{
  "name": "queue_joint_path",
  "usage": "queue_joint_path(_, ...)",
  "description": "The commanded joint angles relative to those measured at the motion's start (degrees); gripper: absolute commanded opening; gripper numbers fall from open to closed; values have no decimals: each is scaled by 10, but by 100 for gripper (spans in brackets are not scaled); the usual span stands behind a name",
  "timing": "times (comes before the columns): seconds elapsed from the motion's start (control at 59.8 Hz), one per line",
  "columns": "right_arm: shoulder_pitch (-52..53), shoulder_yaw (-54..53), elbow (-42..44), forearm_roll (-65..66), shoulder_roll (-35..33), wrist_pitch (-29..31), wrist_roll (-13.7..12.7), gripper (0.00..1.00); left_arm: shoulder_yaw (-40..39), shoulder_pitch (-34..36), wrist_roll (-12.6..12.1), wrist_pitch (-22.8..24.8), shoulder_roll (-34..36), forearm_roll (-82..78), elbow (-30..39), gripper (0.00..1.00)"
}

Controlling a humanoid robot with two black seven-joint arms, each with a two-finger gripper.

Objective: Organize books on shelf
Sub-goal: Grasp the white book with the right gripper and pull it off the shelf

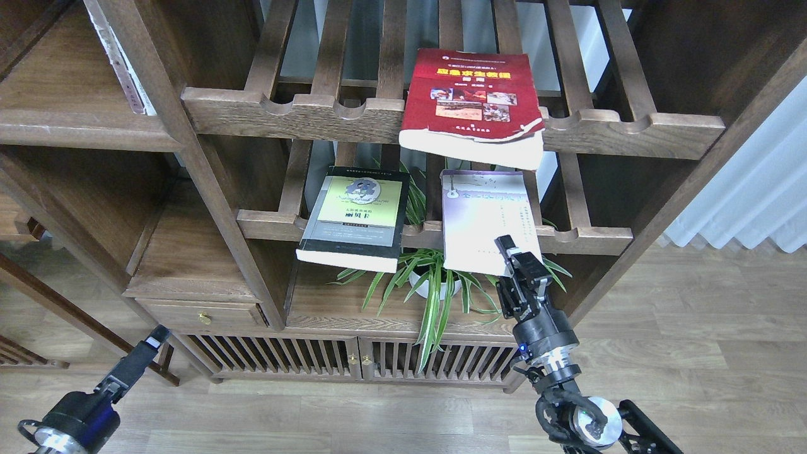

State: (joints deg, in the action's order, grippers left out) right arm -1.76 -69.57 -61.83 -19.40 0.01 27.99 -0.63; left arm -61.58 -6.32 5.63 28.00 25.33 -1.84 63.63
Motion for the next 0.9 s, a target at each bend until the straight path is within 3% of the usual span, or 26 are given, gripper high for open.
queue_joint_path(0.0,-18,1,-9,0,0,0,-2,4,1,3,0,0,0,0,-13,100)
queue_joint_path(0.301,-120,31,-78,-4,0,0,-7,3,8,2,-1,0,-26,0,-39,100)
queue_joint_path(0.418,-150,34,-79,-4,0,0,-11,4,20,1,-11,0,-27,-3,-39,100)
queue_joint_path(0.685,-185,66,-74,-3,0,0,-17,4,70,-4,-3,0,-48,25,-40,100)
queue_joint_path(0.886,-198,85,-62,0,0,0,-38,4,102,-4,-2,0,-71,43,-39,100)
